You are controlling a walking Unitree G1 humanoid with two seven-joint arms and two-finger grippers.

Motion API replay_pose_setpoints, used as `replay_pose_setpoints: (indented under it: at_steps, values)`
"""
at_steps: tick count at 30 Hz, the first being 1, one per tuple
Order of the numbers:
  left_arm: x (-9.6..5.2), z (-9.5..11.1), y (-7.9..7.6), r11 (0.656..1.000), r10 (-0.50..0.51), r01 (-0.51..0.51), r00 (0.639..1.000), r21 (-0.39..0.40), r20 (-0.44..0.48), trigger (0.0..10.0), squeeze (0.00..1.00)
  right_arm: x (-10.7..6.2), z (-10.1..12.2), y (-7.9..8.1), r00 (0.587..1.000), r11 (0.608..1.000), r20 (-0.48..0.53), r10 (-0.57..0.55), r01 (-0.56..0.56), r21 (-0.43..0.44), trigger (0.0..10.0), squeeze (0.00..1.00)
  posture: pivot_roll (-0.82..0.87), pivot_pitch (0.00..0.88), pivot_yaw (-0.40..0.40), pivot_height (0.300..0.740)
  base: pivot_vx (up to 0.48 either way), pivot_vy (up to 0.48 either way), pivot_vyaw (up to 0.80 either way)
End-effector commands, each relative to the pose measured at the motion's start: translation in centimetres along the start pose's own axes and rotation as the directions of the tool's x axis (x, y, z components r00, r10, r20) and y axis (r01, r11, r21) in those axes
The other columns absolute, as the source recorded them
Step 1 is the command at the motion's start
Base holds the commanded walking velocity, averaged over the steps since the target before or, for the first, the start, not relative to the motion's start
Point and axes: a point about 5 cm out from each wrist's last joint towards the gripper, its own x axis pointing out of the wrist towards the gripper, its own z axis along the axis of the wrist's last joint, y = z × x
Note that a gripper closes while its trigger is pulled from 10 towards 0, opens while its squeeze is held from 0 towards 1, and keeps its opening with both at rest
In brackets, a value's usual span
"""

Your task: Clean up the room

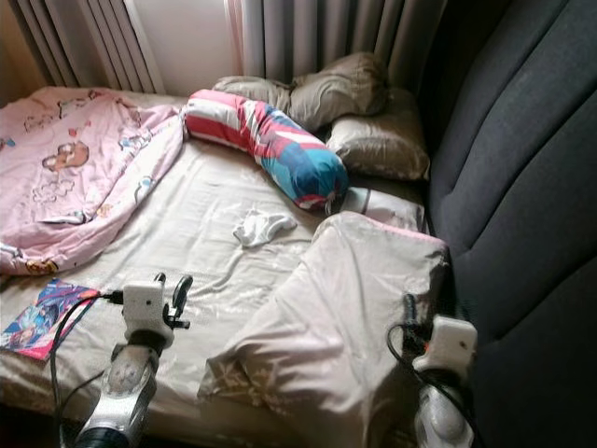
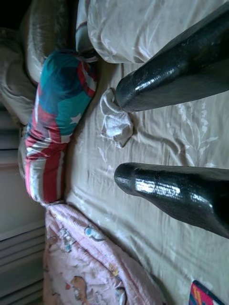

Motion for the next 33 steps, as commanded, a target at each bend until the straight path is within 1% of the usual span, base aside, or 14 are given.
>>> replay_pose_setpoints:
  at_steps: [1, 3, 5, 7, 10, 14, 16, 20, 27, 28, 30, 31, 32, 33]
  values:
    - [-0.2, 0.4, 0.2, 1.0, -0.003, 0.003, 1.0, 0.008, 0.024, 10.0, 0.0, -0.1, 0.4, -0.5, 1.0, 1.0, 0.015, -0.014, 0.014, 0.005, 10.0, 0.0, -0.04, 0.0, -0.068, 0.74, 0.0, 0.0, 0.0]
    - [-0.7, 0.4, 0.5, 1.0, -0.003, 0.003, 1.0, 0.018, 0.026, 10.0, 0.0, -0.6, 0.3, -0.6, 1.0, 1.0, 0.018, 0.0, 0.0, -0.008, 10.0, 0.0, -0.04, 0.0, -0.069, 0.74, 0.0, 0.0, 0.0]
    - [-1.5, 0.2, 0.8, 0.999, -0.014, 0.014, 1.0, 0.041, 0.007, 10.0, 0.0, -1.7, 0.1, -2.0, 0.999, 0.998, 0.017, -0.051, 0.052, -0.043, 10.0, 0.0, -0.04, 0.0, -0.071, 0.74, 0.0, 0.0, 0.0]
    - [-2.2, 0.1, 1.3, 0.999, -0.003, 0.003, 1.0, 0.049, 0.005, 10.0, 0.0, -2.5, 0.0, -2.9, 0.995, 0.995, 0.009, -0.099, 0.099, -0.028, 10.0, 0.0, -0.05, 0.0, -0.068, 0.74, 0.0, 0.0, 0.0]
    - [-2.9, -0.3, 1.8, 0.998, 0.008, -0.007, 1.0, 0.061, -0.016, 10.0, 0.0, -3.2, -0.3, -3.4, 0.996, 0.995, -0.011, -0.094, 0.093, -0.03, 10.0, 0.0, -0.05, 0.0, -0.065, 0.74, 0.0, 0.0, 0.0]
    - [-4.2, -2.1, 2.4, 0.998, -0.004, 0.011, 0.993, 0.062, -0.116, 10.0, 0.0, -4.8, -3.3, -2.7, 0.978, 0.994, -0.199, -0.065, 0.081, 0.074, 10.0, 0.0, -0.08, 0.019, -0.046, 0.74, 0.0, 0.0, 0.0]
    - [-4.2, -3.9, 2.8, 0.999, 0.003, 0.01, 0.972, 0.053, -0.234, 10.0, 0.0, -5.5, -5.7, -2.3, 0.932, 0.986, -0.35, -0.094, 0.135, 0.094, 10.0, 0.0, -0.09, 0.034, -0.029, 0.74, 0.0, 0.0, 0.0]
    - [-3.6, -5.0, 3.0, 0.999, 0.004, 0.01, 0.945, 0.042, -0.326, 10.0, 0.0, -4.6, -6.4, -1.7, 0.901, 0.993, -0.428, -0.068, 0.103, 0.058, 10.0, 0.0, -0.09, 0.045, -0.012, 0.74, 0.0, 0.0, 0.0]
    - [-2.8, -5.3, 2.6, 1.0, 0.003, -0.004, 0.926, -0.002, -0.377, 10.0, 0.0, -1.9, -4.9, 0.1, 0.929, 0.996, -0.37, 0.022, 0.011, 0.089, 10.0, 0.0, -0.1, 0.056, -0.004, 0.74, 0.0, 0.0, 0.0]
    - [-2.9, -5.6, 2.3, 1.0, 0.0, -0.012, 0.916, -0.026, -0.401, 10.0, 0.0, -1.8, -5.0, 0.5, 0.921, 0.997, -0.386, 0.046, -0.016, 0.082, 10.0, 0.0, -0.1, 0.064, -0.005, 0.74, 0.0, 0.0, 0.0]
    - [-3.6, -7.3, 1.8, 0.993, 0.012, -0.07, 0.853, -0.091, -0.522, 10.0, 0.0, -2.7, -6.8, 1.8, 0.839, 0.993, -0.531, 0.117, -0.103, 0.057, 10.0, 0.0, -0.13, 0.062, -0.011, 0.74, 0.0, 0.0, 0.0]
    - [-3.6, -7.3, 1.8, 0.993, 0.012, -0.07, 0.853, -0.091, -0.522, 10.0, 0.0, -2.7, -6.8, 1.8, 0.839, 0.993, -0.531, 0.117, -0.103, 0.057, 10.0, 0.0, -0.13, 0.062, -0.011, 0.74, 0.0, 0.0, 0.0]
    - [-4.4, -8.2, 1.6, 0.991, 0.018, -0.092, 0.814, -0.098, -0.581, 10.0, 0.0, -3.5, -7.7, 1.9, 0.792, 0.99, -0.595, 0.137, -0.127, 0.058, 10.0, 0.0, -0.13, 0.06, -0.013, 0.74, 0.0, 0.0, 0.0]
    - [-4.8, -8.5, 1.6, 0.991, 0.02, -0.095, 0.798, -0.093, -0.603, 10.0, 0.0, -4.0, -8.1, 1.8, 0.768, 0.989, -0.626, 0.137, -0.139, 0.046, 10.0, 0.0, -0.12, 0.057, -0.016, 0.74, 0.0, 0.0, 0.0]
